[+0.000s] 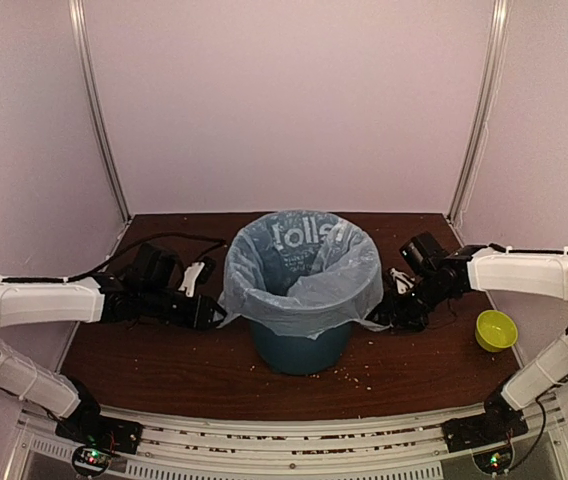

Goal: Put the trash bags into the trash bin

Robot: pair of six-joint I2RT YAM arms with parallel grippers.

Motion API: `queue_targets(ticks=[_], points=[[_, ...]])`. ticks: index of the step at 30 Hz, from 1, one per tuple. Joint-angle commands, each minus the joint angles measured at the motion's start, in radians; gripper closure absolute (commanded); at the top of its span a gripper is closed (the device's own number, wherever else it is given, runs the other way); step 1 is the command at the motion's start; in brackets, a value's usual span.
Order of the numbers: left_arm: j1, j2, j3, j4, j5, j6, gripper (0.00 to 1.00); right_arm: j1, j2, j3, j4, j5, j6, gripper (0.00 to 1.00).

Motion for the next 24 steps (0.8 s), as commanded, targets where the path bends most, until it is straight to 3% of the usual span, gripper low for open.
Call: queue_targets(ticks=[1,6,9,15,24], points=[[0.003,0.085,-0.025,0.116,0.041,-0.005,0.74,-0.004,0.05,-0.01,0.082,0.018,-0.028,0.31],[0.003,0.169,-0.023,0.124,0.052,-0.003,0.75,-0.005,0.112,-0.014,0.088,0.04,-0.059,0.32],[0.003,0.148,-0.025,0.114,0.04,-0.001,0.68,-0.004,0.142,0.003,0.076,0.045,-0.071,0.32],[0.003,0.031,-0.006,0.016,0.01,0.031,0.52,-0.004,0.06,0.051,-0.015,0.059,-0.086,0.31],[0.003,-0.215,0.013,-0.147,-0.067,0.095,0.4,-0.004,-0.143,0.12,-0.245,0.084,-0.112,0.25]])
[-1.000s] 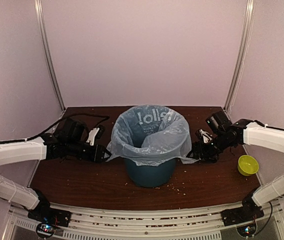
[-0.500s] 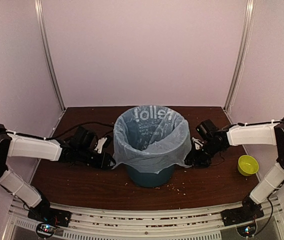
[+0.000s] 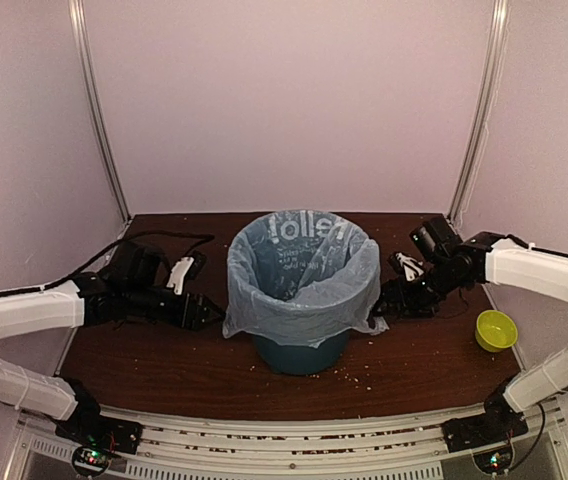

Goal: Put the trash bags into the trash bin

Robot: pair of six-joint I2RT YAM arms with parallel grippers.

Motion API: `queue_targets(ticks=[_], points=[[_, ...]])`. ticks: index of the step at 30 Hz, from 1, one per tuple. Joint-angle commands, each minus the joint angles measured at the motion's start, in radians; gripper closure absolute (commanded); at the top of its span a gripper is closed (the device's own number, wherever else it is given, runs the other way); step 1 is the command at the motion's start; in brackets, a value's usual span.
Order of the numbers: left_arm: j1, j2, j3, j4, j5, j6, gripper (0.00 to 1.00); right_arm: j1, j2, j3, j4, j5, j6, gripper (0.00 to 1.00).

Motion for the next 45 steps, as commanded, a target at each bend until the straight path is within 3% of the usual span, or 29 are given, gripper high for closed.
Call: queue_targets(ticks=[1,8,12,17,20,22,27,30,35,41,45], points=[[0.002,-0.117,0.041,-0.109,-0.064,0.061,0.39,-0.004,-0.07,0.067,-0.159,0.032,-0.022,0.25],[0.004,-0.139,0.269,-0.276,-0.179,0.133,0.37,-0.005,-0.115,0.323,-0.292,0.09,-0.009,0.24],[0.004,-0.06,0.456,-0.341,-0.269,0.11,0.24,-0.004,-0.068,0.536,-0.339,0.084,0.0,0.24],[0.004,0.056,0.598,-0.344,-0.26,0.091,0.24,0.013,0.024,0.732,-0.336,0.005,0.022,0.24],[0.004,0.093,0.581,-0.318,-0.211,0.093,0.33,0.043,0.08,0.85,-0.329,0.004,0.017,0.3],[0.004,0.095,0.535,-0.283,-0.171,0.092,0.35,0.075,0.14,0.935,-0.34,-0.002,0.009,0.39],[0.003,0.045,0.414,-0.188,-0.142,0.078,0.38,0.208,0.273,1.084,-0.397,0.047,-0.028,0.65],[0.003,0.021,0.354,-0.119,-0.131,0.069,0.38,0.279,0.344,1.17,-0.439,0.082,-0.047,0.75],[0.002,0.044,0.275,-0.023,-0.088,0.053,0.44,0.338,0.432,1.228,-0.535,0.128,-0.101,0.86],[-0.056,0.09,0.194,0.19,-0.057,0.008,0.53,0.367,0.458,1.189,-0.564,0.121,-0.126,1.0],[-0.12,0.169,0.232,0.261,-0.056,0.003,0.53,0.384,0.466,1.155,-0.577,0.123,-0.128,1.0]])
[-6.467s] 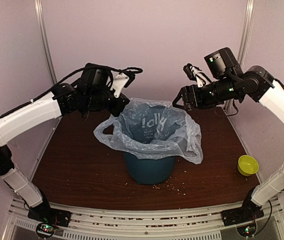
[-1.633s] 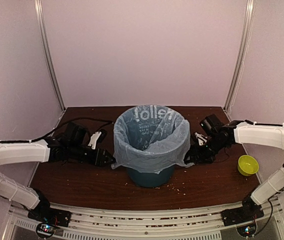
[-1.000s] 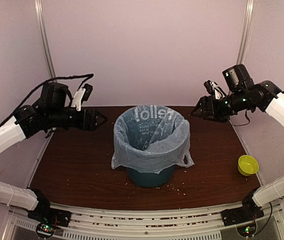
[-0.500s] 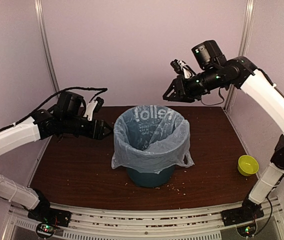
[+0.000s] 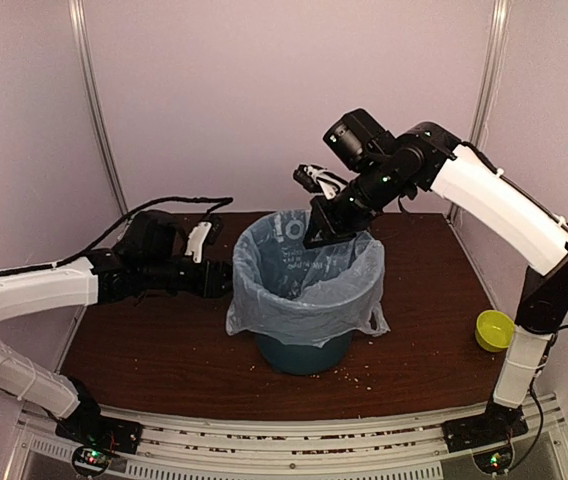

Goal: Put the trash bags into the trash bin

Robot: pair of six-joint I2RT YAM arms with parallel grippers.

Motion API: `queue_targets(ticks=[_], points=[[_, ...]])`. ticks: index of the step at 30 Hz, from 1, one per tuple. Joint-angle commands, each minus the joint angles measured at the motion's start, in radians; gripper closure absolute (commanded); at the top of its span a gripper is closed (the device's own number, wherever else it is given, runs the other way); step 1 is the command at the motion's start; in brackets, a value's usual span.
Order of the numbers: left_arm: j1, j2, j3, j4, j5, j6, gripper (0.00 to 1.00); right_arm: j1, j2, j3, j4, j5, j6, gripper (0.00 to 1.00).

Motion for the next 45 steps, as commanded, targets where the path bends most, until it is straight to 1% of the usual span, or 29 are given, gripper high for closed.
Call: queue_targets(ticks=[1,5,9,13,18,23,31,34,40,45], points=[[-0.077,0.082,0.04,0.2,0.03,-0.021,0.53,0.023,0.005,-0.042,-0.041,0.027,-0.017,1.0],[-0.147,0.177,0.1,0.214,0.029,-0.025,0.53,0.041,0.007,-0.082,-0.072,0.06,-0.015,1.0],[-0.166,0.2,0.107,0.213,0.014,-0.04,0.53,0.046,-0.01,-0.116,-0.112,0.126,0.003,1.0],[-0.165,0.153,0.057,0.188,-0.081,-0.042,0.49,0.047,-0.061,-0.195,-0.128,0.152,0.017,1.0],[-0.149,0.071,-0.014,0.133,-0.159,-0.049,0.47,0.045,-0.097,-0.29,-0.135,0.164,0.029,1.0],[-0.122,-0.013,-0.089,0.1,-0.216,-0.059,0.44,0.045,-0.099,-0.32,-0.139,0.175,0.049,1.0],[-0.094,-0.056,-0.12,0.076,-0.232,-0.056,0.43,0.044,-0.047,-0.399,-0.14,0.159,0.034,1.0],[-0.091,-0.06,-0.121,0.074,-0.234,-0.052,0.42,0.044,-0.01,-0.417,-0.131,0.187,0.032,1.0],[-0.09,-0.068,-0.135,0.072,-0.234,-0.05,0.42,0.045,0.069,-0.399,-0.09,0.197,0.011,1.0],[-0.088,-0.084,-0.145,0.067,-0.24,-0.049,0.42,0.045,0.091,-0.473,-0.036,0.182,-0.003,1.0]])
